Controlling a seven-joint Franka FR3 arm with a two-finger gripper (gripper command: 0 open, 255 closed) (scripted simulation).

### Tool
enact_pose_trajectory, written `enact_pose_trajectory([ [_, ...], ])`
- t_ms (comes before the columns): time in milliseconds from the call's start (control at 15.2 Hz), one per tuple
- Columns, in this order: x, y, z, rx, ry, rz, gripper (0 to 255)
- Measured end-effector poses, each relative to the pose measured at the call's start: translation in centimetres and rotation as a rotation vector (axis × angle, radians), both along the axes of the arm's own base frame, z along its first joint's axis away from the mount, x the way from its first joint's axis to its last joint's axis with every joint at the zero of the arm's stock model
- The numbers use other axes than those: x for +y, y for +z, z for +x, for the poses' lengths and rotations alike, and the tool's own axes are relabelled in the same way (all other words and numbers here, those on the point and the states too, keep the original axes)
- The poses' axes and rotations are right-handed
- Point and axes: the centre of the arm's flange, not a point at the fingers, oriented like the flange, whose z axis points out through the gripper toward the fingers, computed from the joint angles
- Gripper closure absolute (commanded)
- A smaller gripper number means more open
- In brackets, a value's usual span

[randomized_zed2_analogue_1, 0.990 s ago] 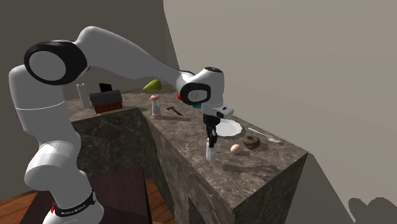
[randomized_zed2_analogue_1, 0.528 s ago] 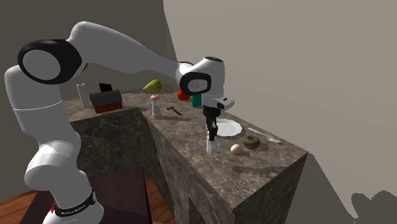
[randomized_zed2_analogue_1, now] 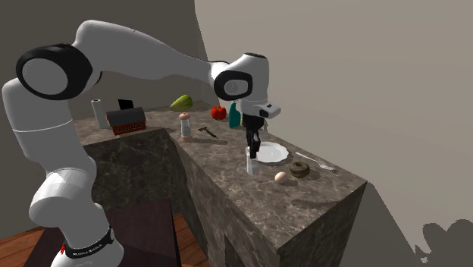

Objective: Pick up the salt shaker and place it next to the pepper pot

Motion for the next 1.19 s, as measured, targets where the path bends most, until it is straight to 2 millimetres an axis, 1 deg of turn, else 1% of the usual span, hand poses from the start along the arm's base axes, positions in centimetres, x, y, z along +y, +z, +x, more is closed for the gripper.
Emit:
enact_pose_trajectory([
  [1188, -0.1, 9.5, -0.1, 0.000, 0.000, 0.000, 255],
])
